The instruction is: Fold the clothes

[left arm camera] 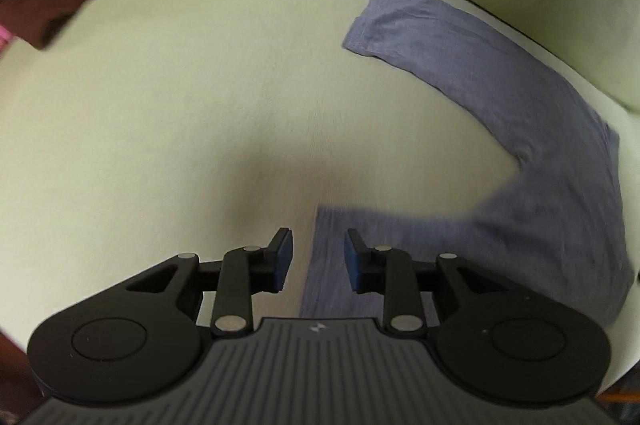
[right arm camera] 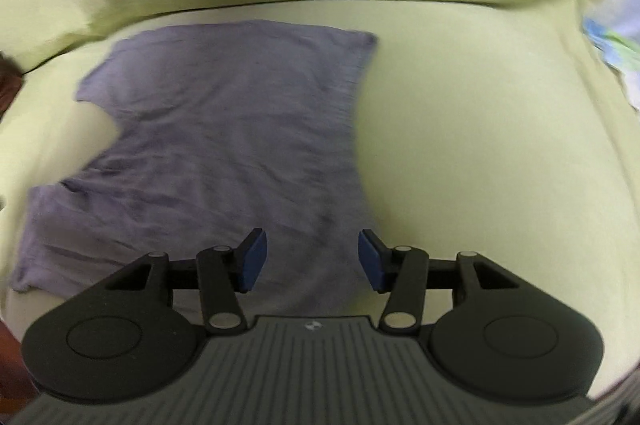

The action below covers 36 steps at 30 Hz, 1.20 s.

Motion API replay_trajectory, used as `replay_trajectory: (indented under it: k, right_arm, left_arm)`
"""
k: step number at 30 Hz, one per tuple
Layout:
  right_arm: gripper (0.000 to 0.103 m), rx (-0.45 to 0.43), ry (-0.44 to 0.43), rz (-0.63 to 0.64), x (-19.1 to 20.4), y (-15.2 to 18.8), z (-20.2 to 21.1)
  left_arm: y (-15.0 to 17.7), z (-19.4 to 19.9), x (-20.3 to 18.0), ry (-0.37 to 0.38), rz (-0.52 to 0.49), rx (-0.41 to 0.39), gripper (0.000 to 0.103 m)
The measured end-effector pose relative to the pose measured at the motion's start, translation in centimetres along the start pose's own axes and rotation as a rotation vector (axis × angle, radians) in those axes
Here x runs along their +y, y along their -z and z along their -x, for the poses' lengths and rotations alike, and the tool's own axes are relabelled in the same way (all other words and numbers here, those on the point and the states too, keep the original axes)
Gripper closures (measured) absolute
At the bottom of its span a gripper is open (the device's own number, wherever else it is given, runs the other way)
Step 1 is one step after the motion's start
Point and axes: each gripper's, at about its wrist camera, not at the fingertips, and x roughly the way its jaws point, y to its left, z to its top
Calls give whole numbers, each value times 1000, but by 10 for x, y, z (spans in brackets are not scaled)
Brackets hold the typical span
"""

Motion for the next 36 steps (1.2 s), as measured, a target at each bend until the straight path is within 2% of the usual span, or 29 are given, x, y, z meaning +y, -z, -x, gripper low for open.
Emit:
replay_trajectory:
  k: [7, 8, 9, 10, 18, 20, 22, 25, 27, 28, 30, 31, 34, 36]
  right_arm:
    - [57, 35, -37, 0, 31, 0, -16]
    - [57, 43, -37, -1, 33, 1, -18]
    - [57, 50, -37, -2, 35, 2, -19]
    - [57, 53, -38, -2, 36, 3, -21]
    - [57, 77, -35, 5, 49, 1, -33]
    - [57, 80, -36, 3, 50, 0, -34]
    - [57, 84, -40, 5, 52, 0, -36]
    - [57, 84, -62, 27, 58, -2, -38]
    - [57, 79, -107, 68, 66, -6, -41]
    - [61, 77, -148, 111, 72, -11, -44]
    - [76, 70, -233, 227, 92, -23, -51]
    - [92, 68, -272, 276, 101, -29, -54]
    - [95, 42, -408, 475, 146, -54, -65]
    - [95, 39, -478, 563, 173, -65, -72]
  left_arm:
    - [0, -31, 13, 50, -14, 37, 74]
    - [-3, -33, 16, 51, -26, 42, 78]
    - [-1, -35, 18, 54, -36, 46, 96]
    - [-1, -36, 19, 57, -41, 47, 103]
    - [31, 6, 5, 77, -120, -53, 103]
    - [43, 5, 6, 39, -125, -36, 103]
    - [56, -7, 15, -18, -112, 24, 103]
    - [64, -13, 16, -31, -111, 50, 103]
    - [68, -14, 10, -27, -118, 47, 103]
    - [69, -14, 7, -27, -121, 42, 103]
    - [71, -13, 4, -19, -104, 25, 103]
    - [73, -12, 4, -11, -91, 18, 103]
    - [82, -7, 2, 17, -89, 6, 103]
    - [90, -10, -1, 40, -104, 34, 103]
